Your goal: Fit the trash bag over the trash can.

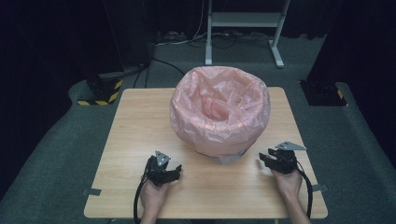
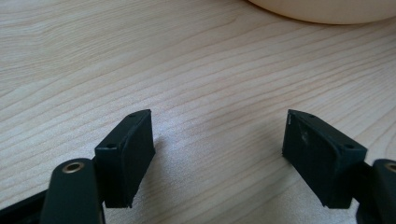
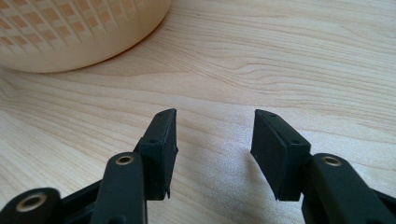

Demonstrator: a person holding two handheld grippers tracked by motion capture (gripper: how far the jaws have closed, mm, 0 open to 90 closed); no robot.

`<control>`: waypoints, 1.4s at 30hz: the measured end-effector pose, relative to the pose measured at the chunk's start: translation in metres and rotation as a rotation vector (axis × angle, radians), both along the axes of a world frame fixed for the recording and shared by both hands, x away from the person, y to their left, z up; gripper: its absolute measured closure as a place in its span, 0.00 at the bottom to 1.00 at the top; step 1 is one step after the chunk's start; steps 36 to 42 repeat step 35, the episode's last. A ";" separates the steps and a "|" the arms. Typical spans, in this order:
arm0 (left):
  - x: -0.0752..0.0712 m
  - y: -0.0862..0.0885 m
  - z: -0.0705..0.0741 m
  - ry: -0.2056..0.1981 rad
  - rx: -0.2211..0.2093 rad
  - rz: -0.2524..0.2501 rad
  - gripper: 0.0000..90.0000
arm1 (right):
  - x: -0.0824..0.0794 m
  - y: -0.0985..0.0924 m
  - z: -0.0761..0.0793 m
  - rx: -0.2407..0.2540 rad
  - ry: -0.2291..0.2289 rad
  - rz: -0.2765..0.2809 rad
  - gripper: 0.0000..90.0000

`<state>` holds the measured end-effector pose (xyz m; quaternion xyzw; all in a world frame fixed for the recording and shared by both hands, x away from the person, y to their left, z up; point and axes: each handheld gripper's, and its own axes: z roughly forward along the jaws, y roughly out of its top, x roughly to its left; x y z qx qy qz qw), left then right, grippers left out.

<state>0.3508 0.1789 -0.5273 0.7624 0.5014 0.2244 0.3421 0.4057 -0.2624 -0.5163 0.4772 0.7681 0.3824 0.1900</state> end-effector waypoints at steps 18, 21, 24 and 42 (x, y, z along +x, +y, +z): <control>-0.001 0.000 0.000 -0.001 0.000 0.007 0.28 | 0.002 0.009 -0.007 -0.093 -0.005 -0.041 0.40; -0.001 -0.001 0.000 0.000 -0.002 0.007 0.28 | 0.002 0.009 -0.007 -0.094 -0.005 -0.038 0.39; -0.001 0.000 0.000 -0.001 0.000 0.007 0.28 | 0.002 0.009 -0.007 -0.094 -0.005 -0.037 0.39; -0.001 0.000 0.000 -0.001 0.000 0.007 0.28 | 0.002 0.009 -0.007 -0.093 -0.004 -0.034 0.38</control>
